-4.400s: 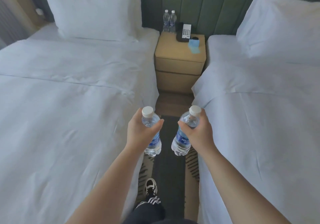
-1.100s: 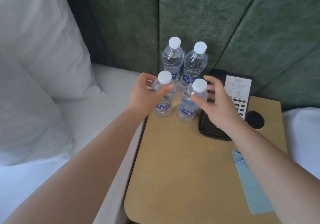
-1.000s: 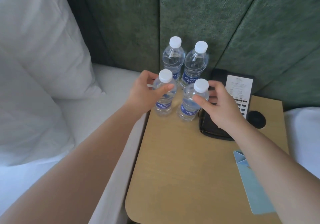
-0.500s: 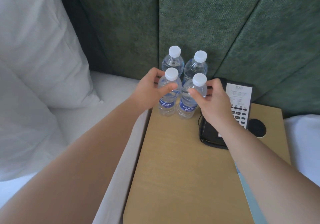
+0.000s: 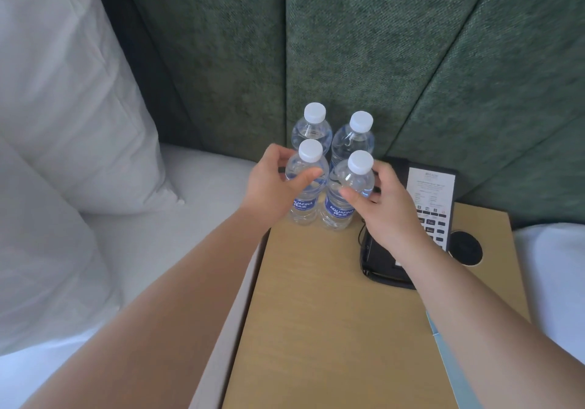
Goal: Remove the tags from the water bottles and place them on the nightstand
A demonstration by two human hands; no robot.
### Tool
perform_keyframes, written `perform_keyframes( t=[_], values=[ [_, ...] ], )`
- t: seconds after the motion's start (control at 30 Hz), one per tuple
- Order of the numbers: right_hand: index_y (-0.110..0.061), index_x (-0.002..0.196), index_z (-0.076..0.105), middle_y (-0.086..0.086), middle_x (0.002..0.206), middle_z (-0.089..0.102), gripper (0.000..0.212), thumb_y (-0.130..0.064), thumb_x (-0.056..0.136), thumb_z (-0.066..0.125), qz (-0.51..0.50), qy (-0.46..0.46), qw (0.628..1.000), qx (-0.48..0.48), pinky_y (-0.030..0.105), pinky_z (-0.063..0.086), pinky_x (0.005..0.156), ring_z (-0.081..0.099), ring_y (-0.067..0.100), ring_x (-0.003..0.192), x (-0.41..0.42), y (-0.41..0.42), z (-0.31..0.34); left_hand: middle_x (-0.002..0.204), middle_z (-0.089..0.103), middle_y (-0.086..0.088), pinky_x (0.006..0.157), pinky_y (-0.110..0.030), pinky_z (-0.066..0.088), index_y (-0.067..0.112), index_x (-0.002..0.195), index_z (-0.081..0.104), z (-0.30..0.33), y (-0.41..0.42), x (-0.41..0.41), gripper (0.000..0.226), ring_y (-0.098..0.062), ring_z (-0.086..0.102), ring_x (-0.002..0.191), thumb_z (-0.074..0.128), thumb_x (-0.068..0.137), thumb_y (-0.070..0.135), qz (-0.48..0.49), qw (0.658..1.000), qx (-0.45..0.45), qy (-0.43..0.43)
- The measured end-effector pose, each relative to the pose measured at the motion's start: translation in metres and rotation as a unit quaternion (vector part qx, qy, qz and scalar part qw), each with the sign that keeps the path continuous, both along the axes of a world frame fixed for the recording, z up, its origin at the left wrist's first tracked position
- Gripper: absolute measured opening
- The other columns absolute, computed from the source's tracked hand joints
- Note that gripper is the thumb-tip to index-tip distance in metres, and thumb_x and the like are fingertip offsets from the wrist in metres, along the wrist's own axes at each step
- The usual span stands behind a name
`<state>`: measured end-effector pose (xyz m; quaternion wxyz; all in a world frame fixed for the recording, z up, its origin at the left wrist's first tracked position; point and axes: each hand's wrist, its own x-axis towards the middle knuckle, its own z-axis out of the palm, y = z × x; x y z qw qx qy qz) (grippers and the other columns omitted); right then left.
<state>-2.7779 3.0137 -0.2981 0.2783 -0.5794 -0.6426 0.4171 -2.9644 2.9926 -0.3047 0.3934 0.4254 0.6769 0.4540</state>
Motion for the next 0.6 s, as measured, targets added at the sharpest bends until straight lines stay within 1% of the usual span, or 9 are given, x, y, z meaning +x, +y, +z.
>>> perform_keyframes(
  t=[0.1, 0.17, 0.27, 0.37, 0.43, 0.47, 0.5, 0.53, 0.6],
  values=[
    [-0.034, 0.121, 0.047, -0.025, 0.101, 0.057, 0.051, -0.038, 0.079, 0.074, -0.025, 0.009, 1.000, 0.010, 0.037, 0.049, 0.090, 0.063, 0.014, 0.102, -0.003, 0.004, -0.002, 0.102, 0.062, 0.015, 0.089, -0.046, 0.054, 0.030, 0.099, 0.053, 0.001, 0.003, 0.001, 0.036, -0.015, 0.065, 0.101, 0.079, 0.075, 0.039, 0.000, 1.000, -0.002, -0.010],
    [-0.035, 0.119, 0.046, -0.024, 0.102, 0.057, 0.051, -0.041, 0.077, 0.074, -0.031, 0.006, 0.999, 0.018, 0.031, 0.047, 0.084, 0.063, 0.013, 0.100, -0.005, 0.005, -0.004, 0.103, 0.062, 0.014, 0.089, -0.047, 0.054, 0.028, 0.100, 0.053, 0.001, 0.005, 0.000, 0.036, -0.016, 0.065, 0.102, 0.079, 0.076, 0.038, 0.001, 1.000, -0.001, -0.011],
    [-0.039, 0.112, 0.044, -0.028, 0.094, 0.055, 0.047, -0.040, 0.077, 0.075, -0.039, 0.010, 0.999, 0.018, 0.021, 0.042, 0.073, 0.063, 0.011, 0.097, -0.006, 0.004, -0.005, 0.105, 0.063, 0.012, 0.090, -0.047, 0.054, 0.027, 0.102, 0.054, -0.001, 0.003, 0.001, 0.037, -0.017, 0.065, 0.103, 0.078, 0.077, 0.038, -0.001, 1.000, 0.004, -0.014],
    [-0.037, 0.117, 0.046, -0.029, 0.094, 0.055, 0.050, -0.040, 0.077, 0.075, -0.043, 0.015, 0.999, 0.016, 0.019, 0.042, 0.073, 0.063, 0.011, 0.100, -0.006, 0.002, -0.002, 0.105, 0.062, 0.017, 0.091, -0.044, 0.053, 0.030, 0.108, 0.054, -0.001, 0.000, 0.004, 0.037, -0.014, 0.064, 0.101, 0.074, 0.080, 0.041, 0.010, 1.000, 0.008, 0.007],
    [-0.032, 0.131, 0.043, -0.020, 0.111, 0.060, 0.061, -0.044, 0.079, 0.072, -0.027, 0.016, 1.000, 0.003, 0.025, 0.043, 0.084, 0.059, 0.013, 0.111, -0.006, -0.001, 0.002, 0.117, 0.062, 0.017, 0.098, -0.034, 0.048, 0.030, 0.125, 0.051, 0.000, -0.003, 0.006, 0.048, -0.011, 0.059, 0.111, 0.069, 0.083, 0.045, 0.007, 0.998, -0.001, 0.058],
    [-0.030, 0.139, 0.038, -0.013, 0.126, 0.058, 0.069, -0.047, 0.080, 0.069, -0.012, 0.013, 1.000, 0.002, 0.025, 0.040, 0.091, 0.054, 0.013, 0.119, -0.003, -0.003, 0.002, 0.128, 0.059, 0.013, 0.100, -0.029, 0.042, 0.028, 0.138, 0.043, -0.001, -0.005, 0.007, 0.062, -0.013, 0.054, 0.120, 0.065, 0.084, 0.049, 0.001, 0.997, -0.011, 0.082],
    [-0.027, 0.145, 0.031, -0.008, 0.139, 0.050, 0.075, -0.051, 0.081, 0.065, -0.006, 0.002, 1.000, -0.004, 0.025, 0.035, 0.096, 0.047, 0.013, 0.127, -0.002, -0.006, 0.008, 0.139, 0.053, 0.007, 0.101, -0.027, 0.038, 0.025, 0.148, 0.030, 0.003, -0.008, 0.008, 0.075, -0.016, 0.048, 0.128, 0.062, 0.085, 0.052, -0.004, 0.994, -0.034, 0.101],
    [-0.025, 0.148, 0.026, -0.006, 0.149, 0.041, 0.080, -0.053, 0.083, 0.062, -0.002, -0.012, 1.000, 0.003, 0.024, 0.029, 0.100, 0.039, 0.014, 0.135, 0.002, -0.009, 0.014, 0.145, 0.049, 0.000, 0.101, -0.028, 0.036, 0.024, 0.153, 0.018, 0.007, -0.011, 0.009, 0.084, -0.019, 0.045, 0.132, 0.059, 0.086, 0.054, -0.004, 0.992, -0.047, 0.113],
    [-0.021, 0.151, 0.020, -0.003, 0.157, 0.027, 0.082, -0.056, 0.086, 0.057, 0.011, -0.055, 0.998, 0.035, 0.025, 0.020, 0.107, 0.024, 0.015, 0.143, 0.009, -0.016, 0.028, 0.146, 0.046, -0.010, 0.104, -0.034, 0.039, 0.022, 0.154, 0.009, 0.017, -0.025, 0.012, 0.088, -0.024, 0.044, 0.132, 0.056, 0.087, 0.055, -0.008, 0.986, -0.049, 0.157]
  ],
)
